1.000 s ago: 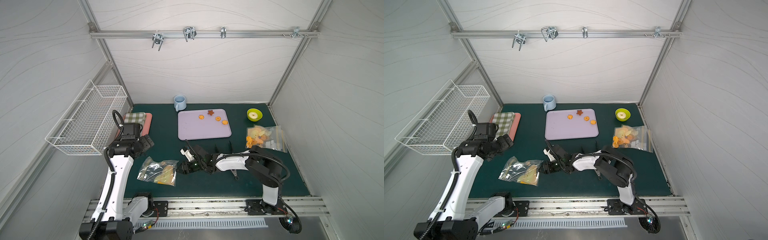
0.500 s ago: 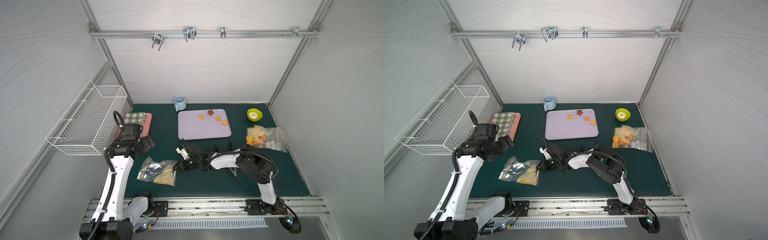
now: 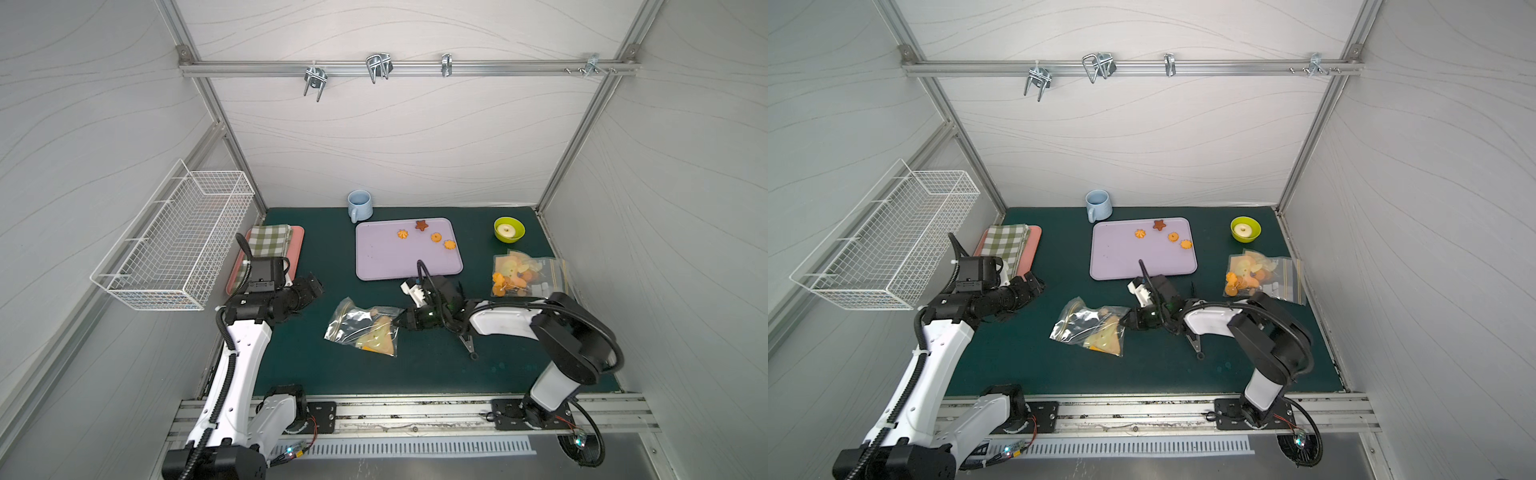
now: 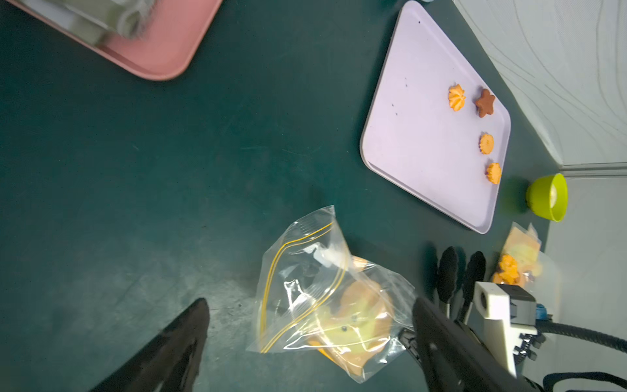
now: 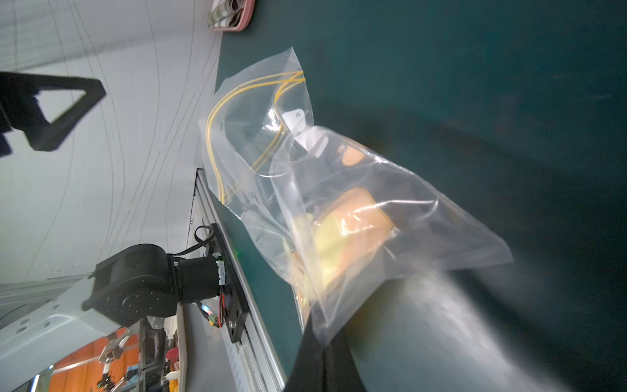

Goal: Put the cookies into a resealable bag to prevent moisture
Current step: Move the ziploc bag to the center of the board.

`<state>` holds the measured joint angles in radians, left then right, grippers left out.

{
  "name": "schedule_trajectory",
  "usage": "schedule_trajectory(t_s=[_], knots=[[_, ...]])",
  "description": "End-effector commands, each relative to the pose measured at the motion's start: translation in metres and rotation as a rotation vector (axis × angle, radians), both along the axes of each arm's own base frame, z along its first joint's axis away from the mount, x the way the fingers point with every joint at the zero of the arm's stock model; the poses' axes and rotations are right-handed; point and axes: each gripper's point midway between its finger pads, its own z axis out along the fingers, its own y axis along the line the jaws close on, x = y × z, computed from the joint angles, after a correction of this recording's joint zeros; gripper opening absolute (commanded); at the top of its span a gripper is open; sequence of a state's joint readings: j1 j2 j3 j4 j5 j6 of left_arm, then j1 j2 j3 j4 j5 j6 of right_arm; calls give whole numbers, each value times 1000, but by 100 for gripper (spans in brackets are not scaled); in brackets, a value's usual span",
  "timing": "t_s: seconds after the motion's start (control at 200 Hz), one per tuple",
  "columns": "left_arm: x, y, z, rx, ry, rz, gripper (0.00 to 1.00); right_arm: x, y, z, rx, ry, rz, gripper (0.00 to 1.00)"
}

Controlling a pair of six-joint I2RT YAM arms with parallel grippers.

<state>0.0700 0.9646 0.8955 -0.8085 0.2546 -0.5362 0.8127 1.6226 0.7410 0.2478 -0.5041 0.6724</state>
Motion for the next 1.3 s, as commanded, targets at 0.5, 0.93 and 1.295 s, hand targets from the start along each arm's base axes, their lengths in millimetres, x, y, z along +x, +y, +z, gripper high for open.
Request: schedule_trajectory(t_s=[0.5, 0.93, 1.295], knots=[[5, -57, -66, -208, 52, -57, 69, -2, -111, -40, -182, 2, 51, 0], [1, -76, -86, -339, 68, -71, 71, 9, -111, -45, -122, -113, -23, 0], [-4, -84, -98, -408, 88, -69, 73, 6, -109, -52, -84, -130, -21, 0]])
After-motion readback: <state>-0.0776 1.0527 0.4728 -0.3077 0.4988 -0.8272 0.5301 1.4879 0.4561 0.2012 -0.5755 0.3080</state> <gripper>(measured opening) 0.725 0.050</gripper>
